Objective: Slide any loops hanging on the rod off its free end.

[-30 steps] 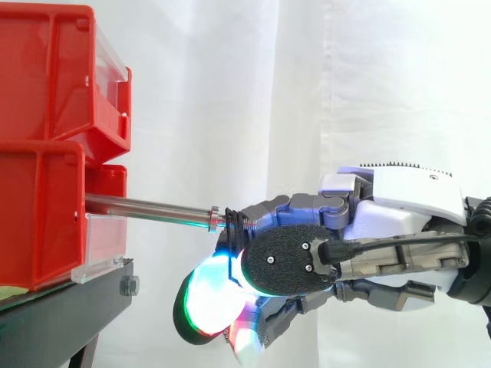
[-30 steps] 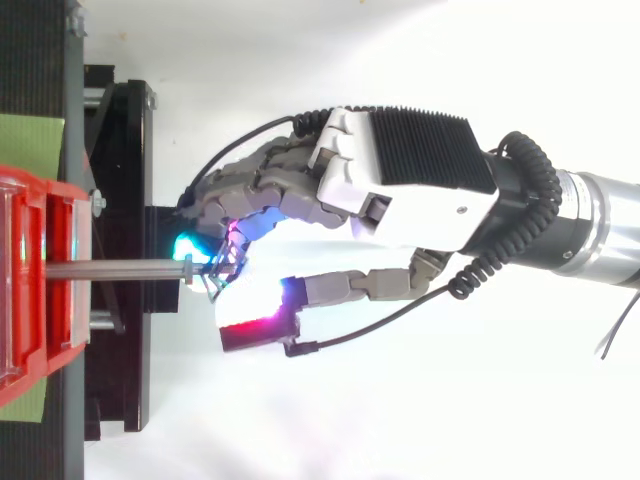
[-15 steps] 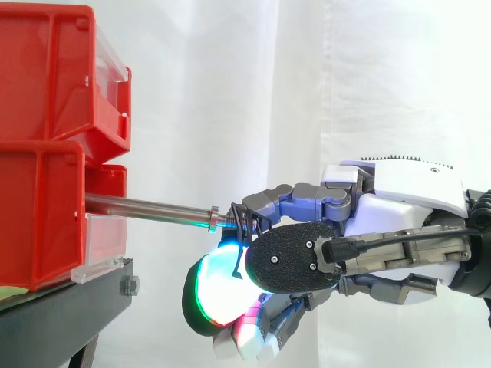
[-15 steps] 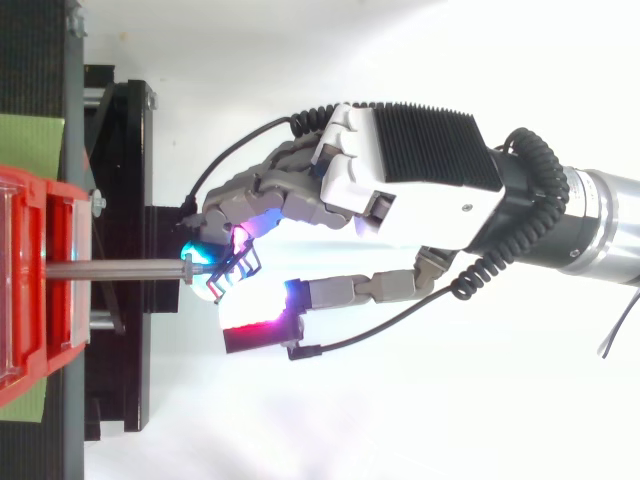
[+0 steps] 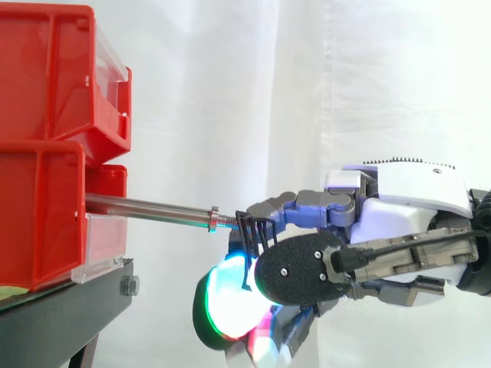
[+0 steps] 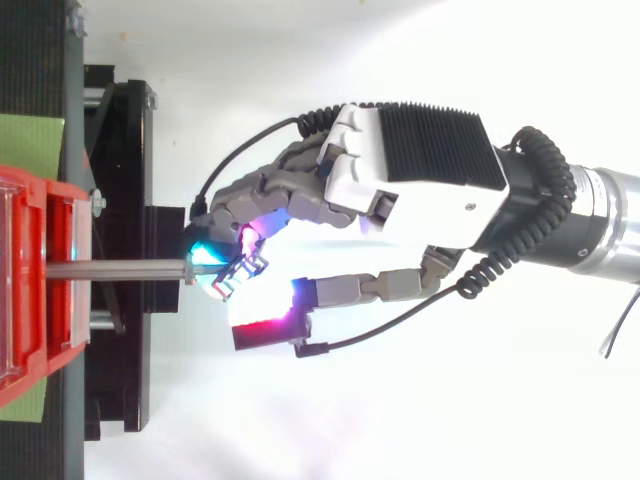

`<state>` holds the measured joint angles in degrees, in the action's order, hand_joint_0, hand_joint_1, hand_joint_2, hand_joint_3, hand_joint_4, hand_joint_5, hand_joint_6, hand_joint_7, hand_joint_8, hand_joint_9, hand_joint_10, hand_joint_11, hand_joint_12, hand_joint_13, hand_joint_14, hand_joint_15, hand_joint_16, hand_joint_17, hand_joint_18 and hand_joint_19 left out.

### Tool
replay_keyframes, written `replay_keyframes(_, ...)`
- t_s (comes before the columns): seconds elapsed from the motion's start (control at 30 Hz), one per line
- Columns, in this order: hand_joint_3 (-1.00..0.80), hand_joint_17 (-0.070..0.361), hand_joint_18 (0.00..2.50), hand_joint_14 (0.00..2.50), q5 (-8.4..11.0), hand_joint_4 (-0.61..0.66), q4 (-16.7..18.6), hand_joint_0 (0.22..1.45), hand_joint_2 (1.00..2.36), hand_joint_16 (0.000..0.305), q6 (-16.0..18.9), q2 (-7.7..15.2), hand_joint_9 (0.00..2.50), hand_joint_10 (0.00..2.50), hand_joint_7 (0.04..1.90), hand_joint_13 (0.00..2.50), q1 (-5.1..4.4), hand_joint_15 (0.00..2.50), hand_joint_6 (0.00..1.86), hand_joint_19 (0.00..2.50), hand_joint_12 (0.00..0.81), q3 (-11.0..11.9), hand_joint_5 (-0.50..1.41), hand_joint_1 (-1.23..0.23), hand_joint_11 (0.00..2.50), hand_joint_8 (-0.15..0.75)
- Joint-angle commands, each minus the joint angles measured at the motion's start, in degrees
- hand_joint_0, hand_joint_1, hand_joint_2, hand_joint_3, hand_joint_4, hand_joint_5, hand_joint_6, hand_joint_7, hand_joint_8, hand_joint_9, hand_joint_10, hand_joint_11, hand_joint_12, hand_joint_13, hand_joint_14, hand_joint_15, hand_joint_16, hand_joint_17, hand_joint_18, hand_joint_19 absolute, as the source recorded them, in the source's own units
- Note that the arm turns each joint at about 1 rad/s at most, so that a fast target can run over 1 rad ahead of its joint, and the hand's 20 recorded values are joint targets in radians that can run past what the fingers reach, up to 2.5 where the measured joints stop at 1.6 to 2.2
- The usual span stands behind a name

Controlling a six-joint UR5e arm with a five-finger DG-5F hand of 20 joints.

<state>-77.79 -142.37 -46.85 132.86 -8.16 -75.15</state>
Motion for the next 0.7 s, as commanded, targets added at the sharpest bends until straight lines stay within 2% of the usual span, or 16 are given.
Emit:
replay_keyframes(0.0, 0.07, 0.142, 0.89, 0.01, 0.09, -0.07, -3.6, 0.60, 1.00, 0.063, -0.1, -0.8, 1.00, 0.02, 1.12, 0.81, -0.01, 0.38, 0.91, 0.35, 0.419, -0.1, -0.10, -0.80, 0.53, 0.332)
replay_keyframes(0.17, 0.07, 0.143, 0.88, 0.01, 0.09, -0.07, -7.0, 0.60, 1.00, 0.063, 0.2, -1.4, 1.00, 0.02, 1.12, 0.80, 0.17, 0.38, 0.91, 0.34, 0.417, 0.0, -0.10, -0.80, 0.53, 0.336)
replay_keyframes(0.33, 0.08, 0.143, 0.89, 0.01, 0.09, -0.07, -8.3, 0.60, 1.00, 0.064, 1.1, -1.5, 1.00, 0.02, 1.13, 0.80, 0.25, 0.38, 0.91, 0.34, 0.421, -0.1, -0.10, -0.79, 0.52, 0.334)
replay_keyframes(0.53, 0.07, 0.142, 0.88, 0.01, 0.18, -0.08, -11.4, 0.61, 1.00, 0.063, 2.0, -2.8, 1.00, 0.02, 1.13, 0.79, 0.34, 0.37, 0.91, 0.34, 0.421, -0.1, -0.10, -0.80, 0.53, 0.333)
replay_keyframes(0.63, 0.06, 0.142, 0.88, 0.01, 0.27, -0.06, -14.3, 0.60, 1.00, 0.063, 3.0, -3.7, 1.00, 0.02, 1.11, 0.79, 0.43, 0.38, 0.91, 0.35, 0.420, 0.0, -0.10, -0.79, 0.53, 0.335)
replay_keyframes(0.67, 0.06, 0.142, 0.88, 0.02, 0.09, -0.06, -16.9, 0.60, 1.00, 0.063, 4.0, -4.1, 1.00, 0.02, 1.11, 0.79, 0.43, 0.38, 0.91, 0.35, 0.420, -0.1, -0.10, -0.79, 0.53, 0.333)
